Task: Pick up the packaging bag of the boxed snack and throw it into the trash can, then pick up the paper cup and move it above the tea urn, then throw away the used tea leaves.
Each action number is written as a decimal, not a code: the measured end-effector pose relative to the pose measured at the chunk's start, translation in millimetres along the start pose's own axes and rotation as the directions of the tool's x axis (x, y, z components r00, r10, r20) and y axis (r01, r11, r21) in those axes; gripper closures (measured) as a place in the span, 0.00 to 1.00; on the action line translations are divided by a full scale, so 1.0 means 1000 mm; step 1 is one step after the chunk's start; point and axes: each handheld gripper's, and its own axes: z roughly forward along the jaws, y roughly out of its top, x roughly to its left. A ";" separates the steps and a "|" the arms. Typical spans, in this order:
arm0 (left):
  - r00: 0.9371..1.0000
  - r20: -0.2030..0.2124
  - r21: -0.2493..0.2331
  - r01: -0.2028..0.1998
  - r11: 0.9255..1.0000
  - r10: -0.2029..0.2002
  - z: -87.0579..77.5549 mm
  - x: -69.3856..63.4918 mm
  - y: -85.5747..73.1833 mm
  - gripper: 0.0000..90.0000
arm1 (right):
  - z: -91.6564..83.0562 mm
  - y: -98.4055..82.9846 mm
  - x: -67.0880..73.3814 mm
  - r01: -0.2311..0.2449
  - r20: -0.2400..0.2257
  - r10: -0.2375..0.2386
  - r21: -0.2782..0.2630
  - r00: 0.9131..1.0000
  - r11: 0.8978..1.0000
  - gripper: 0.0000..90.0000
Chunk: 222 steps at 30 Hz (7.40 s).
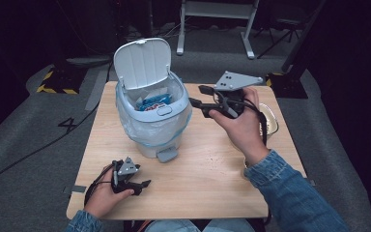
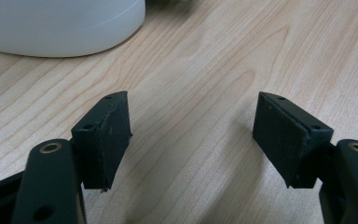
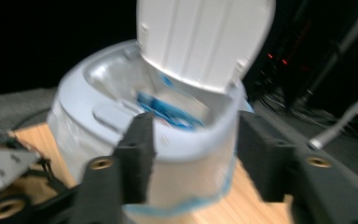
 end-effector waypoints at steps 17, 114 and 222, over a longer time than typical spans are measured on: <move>1.000 0.001 0.002 -0.004 1.000 0.004 0.000 0.000 0.000 0.30 | -0.085 -0.067 -0.031 -0.166 0.063 0.162 0.075 0.985 0.983 0.24; 1.000 -0.011 0.001 0.004 1.000 -0.004 0.001 0.000 0.001 0.30 | -0.075 -0.302 0.001 -0.383 0.205 0.347 0.173 0.915 0.907 0.34; 1.000 -0.016 0.004 0.014 1.000 -0.014 0.004 0.001 0.004 0.27 | -0.087 -0.162 -0.166 -0.244 0.411 0.071 0.386 0.909 0.890 0.38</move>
